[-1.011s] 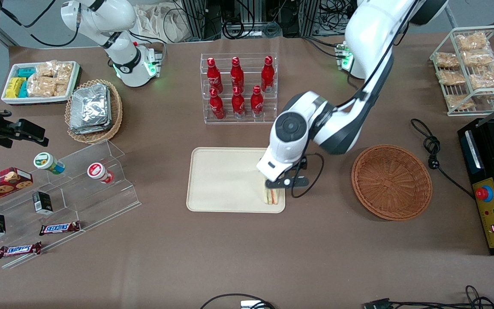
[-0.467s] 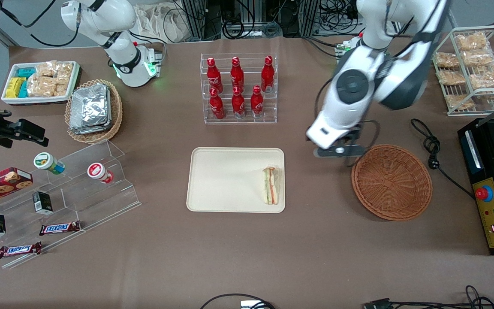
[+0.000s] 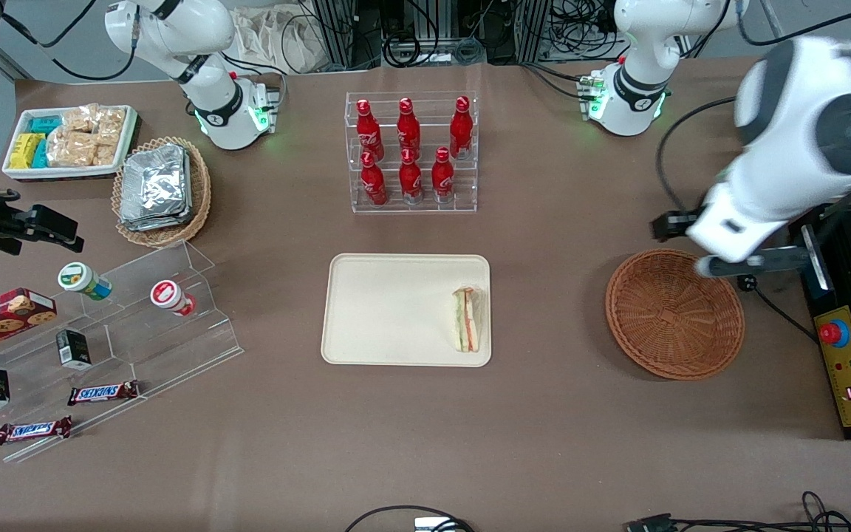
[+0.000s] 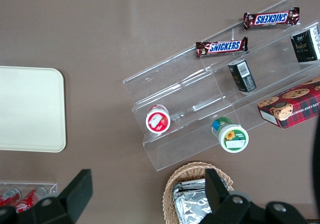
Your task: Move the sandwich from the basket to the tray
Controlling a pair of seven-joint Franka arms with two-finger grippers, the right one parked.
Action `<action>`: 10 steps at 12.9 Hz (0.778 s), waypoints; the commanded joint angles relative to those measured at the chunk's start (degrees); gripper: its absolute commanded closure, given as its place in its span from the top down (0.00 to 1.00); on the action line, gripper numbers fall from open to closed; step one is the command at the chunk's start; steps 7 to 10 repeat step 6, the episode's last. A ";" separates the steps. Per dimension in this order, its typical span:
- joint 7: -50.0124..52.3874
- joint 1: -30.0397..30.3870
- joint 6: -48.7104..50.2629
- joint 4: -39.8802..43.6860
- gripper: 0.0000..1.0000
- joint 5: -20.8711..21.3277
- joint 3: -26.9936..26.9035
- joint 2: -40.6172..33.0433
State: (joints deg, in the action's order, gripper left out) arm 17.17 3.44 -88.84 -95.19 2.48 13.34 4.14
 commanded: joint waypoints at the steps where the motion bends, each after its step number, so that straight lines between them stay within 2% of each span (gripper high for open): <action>1: -4.39 7.27 2.44 5.79 1.00 -6.58 0.81 1.74; 4: -6.71 8.34 3.67 10.20 1.00 -6.00 0.63 4.56; 6: -6.53 8.17 3.67 10.64 1.00 -1.10 0.81 4.56; 10: -6.53 8.17 3.67 10.64 1.00 -1.10 0.81 4.56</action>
